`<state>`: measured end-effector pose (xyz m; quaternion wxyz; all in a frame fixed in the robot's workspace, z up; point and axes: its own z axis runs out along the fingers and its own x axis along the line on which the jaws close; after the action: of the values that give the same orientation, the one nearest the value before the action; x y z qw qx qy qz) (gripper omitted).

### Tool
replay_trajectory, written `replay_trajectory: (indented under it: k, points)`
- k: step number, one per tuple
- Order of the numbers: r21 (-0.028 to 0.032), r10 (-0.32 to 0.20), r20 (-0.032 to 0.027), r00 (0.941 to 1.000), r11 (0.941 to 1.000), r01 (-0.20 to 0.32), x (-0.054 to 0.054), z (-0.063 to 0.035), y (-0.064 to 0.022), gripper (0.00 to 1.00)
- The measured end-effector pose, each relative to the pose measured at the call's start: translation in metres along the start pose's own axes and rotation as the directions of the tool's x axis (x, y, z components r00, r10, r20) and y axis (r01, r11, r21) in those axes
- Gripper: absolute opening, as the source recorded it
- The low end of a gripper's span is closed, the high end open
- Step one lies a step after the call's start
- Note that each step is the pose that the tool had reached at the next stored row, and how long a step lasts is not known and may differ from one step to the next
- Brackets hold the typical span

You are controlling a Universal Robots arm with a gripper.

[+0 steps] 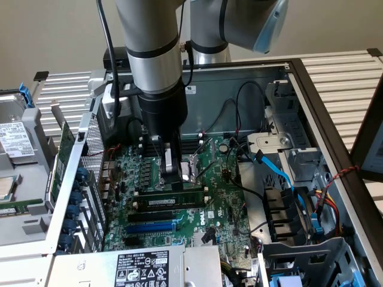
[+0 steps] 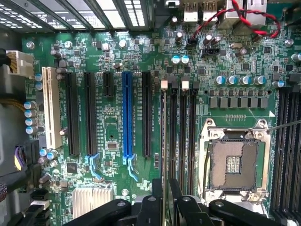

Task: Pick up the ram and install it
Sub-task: 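Insert the ram into the slot, then press down the ram until it locks into place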

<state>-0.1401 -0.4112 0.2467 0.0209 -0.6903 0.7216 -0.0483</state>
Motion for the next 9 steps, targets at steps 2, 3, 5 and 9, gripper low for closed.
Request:
replay_trajectory:
  k: [2,3,5,9]
  points:
    - [-0.0165,-0.001,-0.0008,1.0,0.9999,0.001,0.0001,-0.0021,-0.0002,0.2]
    - [-0.0245,-0.001,-0.0014,1.0,0.9997,0.001,0.0002,-0.0032,-0.0002,0.2]
    - [-0.0402,-0.002,-0.0019,1.0,0.9992,0.002,0.0002,-0.0044,-0.0003,0.2]
    - [-0.0616,-0.003,-0.0028,1.0,0.9981,0.002,0.0003,-0.0048,-0.0004,0.2]
